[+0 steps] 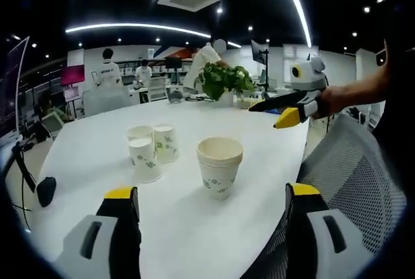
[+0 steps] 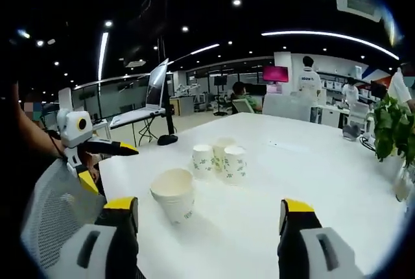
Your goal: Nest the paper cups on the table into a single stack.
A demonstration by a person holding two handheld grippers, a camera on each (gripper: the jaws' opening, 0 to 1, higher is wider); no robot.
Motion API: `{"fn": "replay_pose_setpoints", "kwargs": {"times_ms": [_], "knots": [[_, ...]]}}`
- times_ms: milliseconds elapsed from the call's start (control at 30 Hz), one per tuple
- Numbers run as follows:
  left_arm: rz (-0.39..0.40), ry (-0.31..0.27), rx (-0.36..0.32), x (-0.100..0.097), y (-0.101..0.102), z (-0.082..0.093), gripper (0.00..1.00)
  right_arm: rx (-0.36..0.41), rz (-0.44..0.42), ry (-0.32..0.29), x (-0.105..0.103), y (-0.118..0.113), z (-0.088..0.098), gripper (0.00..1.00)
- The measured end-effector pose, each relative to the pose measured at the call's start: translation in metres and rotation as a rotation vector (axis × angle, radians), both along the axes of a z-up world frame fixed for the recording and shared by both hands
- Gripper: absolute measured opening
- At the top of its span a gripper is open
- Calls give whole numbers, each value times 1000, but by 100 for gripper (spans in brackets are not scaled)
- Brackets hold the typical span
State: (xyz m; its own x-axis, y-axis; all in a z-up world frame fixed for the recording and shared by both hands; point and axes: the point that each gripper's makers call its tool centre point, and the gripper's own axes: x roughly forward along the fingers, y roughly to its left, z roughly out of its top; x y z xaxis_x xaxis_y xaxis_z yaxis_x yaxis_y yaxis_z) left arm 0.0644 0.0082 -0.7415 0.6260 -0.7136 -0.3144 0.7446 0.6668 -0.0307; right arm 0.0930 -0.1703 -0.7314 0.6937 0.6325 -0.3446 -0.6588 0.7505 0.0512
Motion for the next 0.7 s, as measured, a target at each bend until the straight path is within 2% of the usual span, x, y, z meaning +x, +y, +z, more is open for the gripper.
{"fn": "replay_pose_setpoints", "kwargs": {"times_ms": [167,300,433,533,633,700], "knots": [[3,-14,17,17,4,1,89,-6,-22,-2,-5,-8,-6,99],[-12,-37,22,31,-3,5,81,-28,-18,-8,-6,-10,-6,100],[-32,-62,23,51,-14,13,80,-23,-19,0,-8,-11,-6,100],[-36,-77,23,66,-18,18,80,-46,-4,26,-12,-11,-13,100],[-34,-82,24,81,-18,20,80,-7,15,17,-16,-3,-8,100],[-28,-85,31,92,-16,21,79,-12,19,10,-17,-1,-7,100]]}}
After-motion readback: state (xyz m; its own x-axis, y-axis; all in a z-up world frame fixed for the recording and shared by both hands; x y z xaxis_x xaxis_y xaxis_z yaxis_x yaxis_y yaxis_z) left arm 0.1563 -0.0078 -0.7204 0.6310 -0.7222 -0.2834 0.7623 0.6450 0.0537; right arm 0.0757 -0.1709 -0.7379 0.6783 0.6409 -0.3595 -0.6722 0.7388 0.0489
